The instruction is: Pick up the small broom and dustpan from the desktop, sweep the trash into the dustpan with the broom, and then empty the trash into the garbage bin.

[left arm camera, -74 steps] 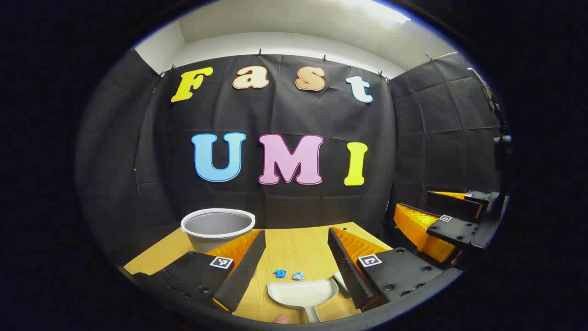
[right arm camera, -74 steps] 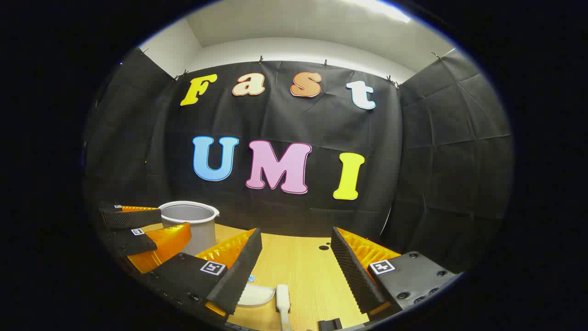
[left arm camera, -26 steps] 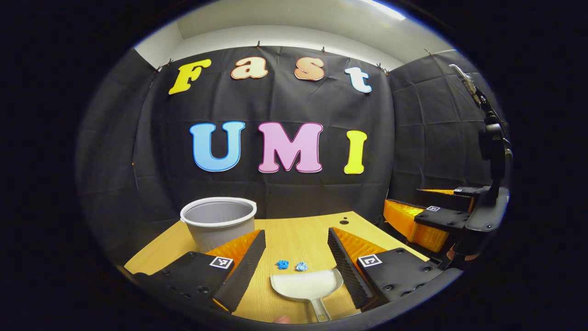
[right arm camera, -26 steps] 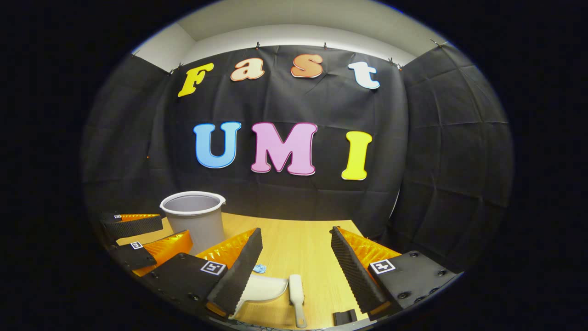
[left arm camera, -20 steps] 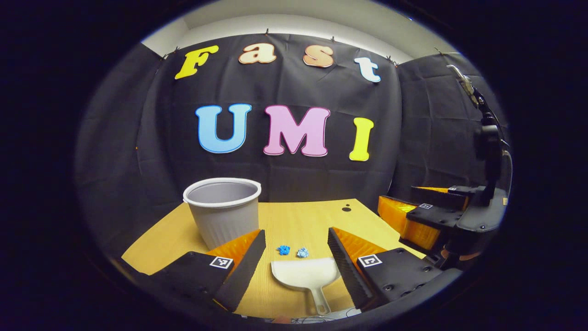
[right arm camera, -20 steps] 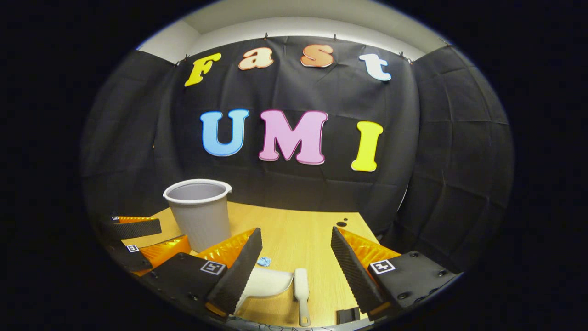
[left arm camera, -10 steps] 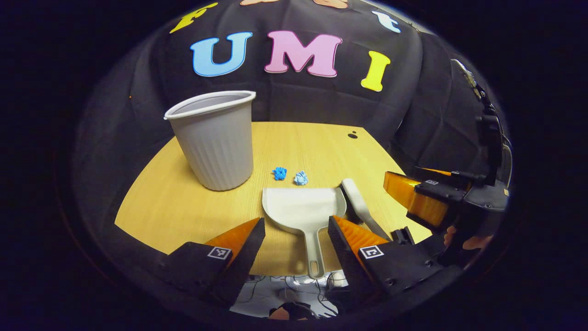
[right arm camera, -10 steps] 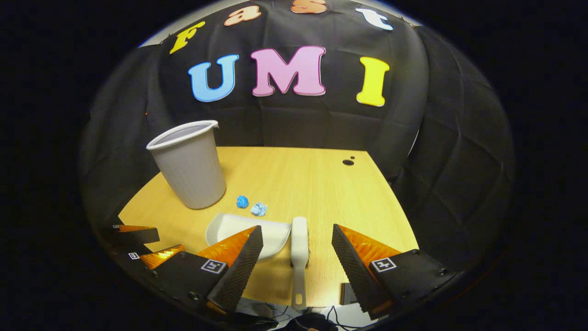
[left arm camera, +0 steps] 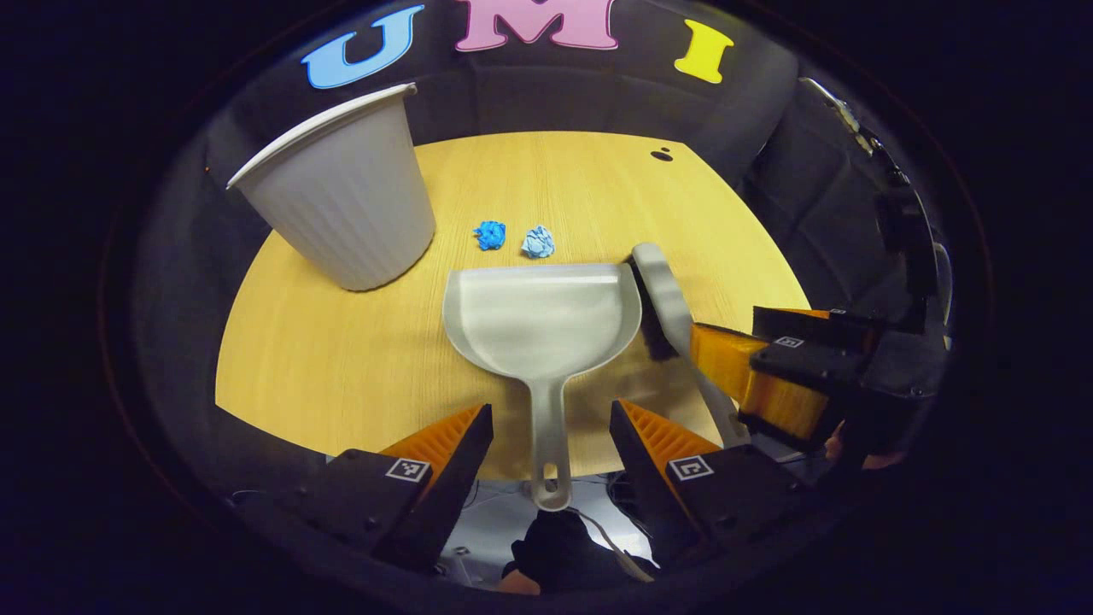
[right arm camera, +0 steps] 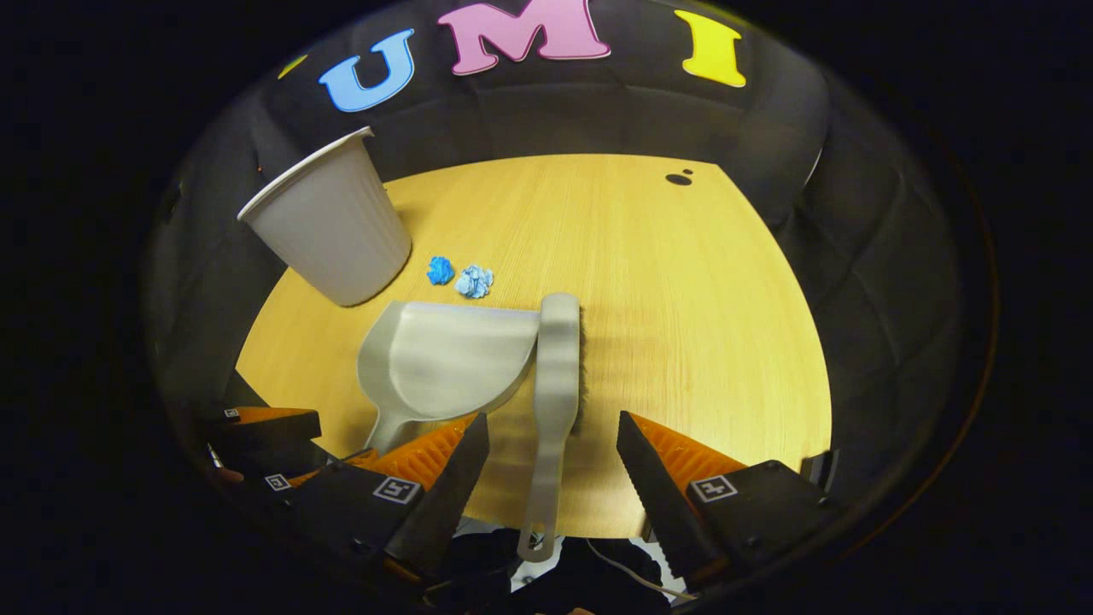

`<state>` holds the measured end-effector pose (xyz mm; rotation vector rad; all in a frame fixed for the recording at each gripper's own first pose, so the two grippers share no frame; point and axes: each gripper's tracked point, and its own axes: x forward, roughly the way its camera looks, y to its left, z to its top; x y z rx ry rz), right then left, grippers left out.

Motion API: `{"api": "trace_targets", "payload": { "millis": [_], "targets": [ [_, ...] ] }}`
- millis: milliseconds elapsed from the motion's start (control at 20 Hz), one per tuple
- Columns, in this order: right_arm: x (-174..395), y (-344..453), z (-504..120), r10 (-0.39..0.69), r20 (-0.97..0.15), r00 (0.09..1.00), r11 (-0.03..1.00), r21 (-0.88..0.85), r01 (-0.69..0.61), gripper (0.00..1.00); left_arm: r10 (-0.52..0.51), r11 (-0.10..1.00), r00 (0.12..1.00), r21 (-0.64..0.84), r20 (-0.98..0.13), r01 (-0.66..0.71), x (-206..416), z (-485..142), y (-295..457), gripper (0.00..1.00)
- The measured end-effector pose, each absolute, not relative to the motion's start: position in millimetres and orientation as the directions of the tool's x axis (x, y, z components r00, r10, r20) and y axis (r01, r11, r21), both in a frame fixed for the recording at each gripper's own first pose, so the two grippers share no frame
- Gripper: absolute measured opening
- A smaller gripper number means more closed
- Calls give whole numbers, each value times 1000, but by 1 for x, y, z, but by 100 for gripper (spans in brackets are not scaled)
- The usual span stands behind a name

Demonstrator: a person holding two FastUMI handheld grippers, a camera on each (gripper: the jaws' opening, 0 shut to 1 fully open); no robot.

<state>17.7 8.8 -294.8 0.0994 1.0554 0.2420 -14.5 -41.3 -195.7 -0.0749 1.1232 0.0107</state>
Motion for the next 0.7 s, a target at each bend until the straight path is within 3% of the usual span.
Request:
{"api": "trace_targets", "payload": {
  "millis": [400,700],
  "targets": [
    [17,14,-335,249,-927,282,964,210,-160,97,-85,996,196,-91,-977,-22,-13,-213,-42,84],
    [15,18,-361,163,-966,199,982,139,-131,98,-57,998,130,-60,-990,-21,2,-235,-35,84]
  ]
}}
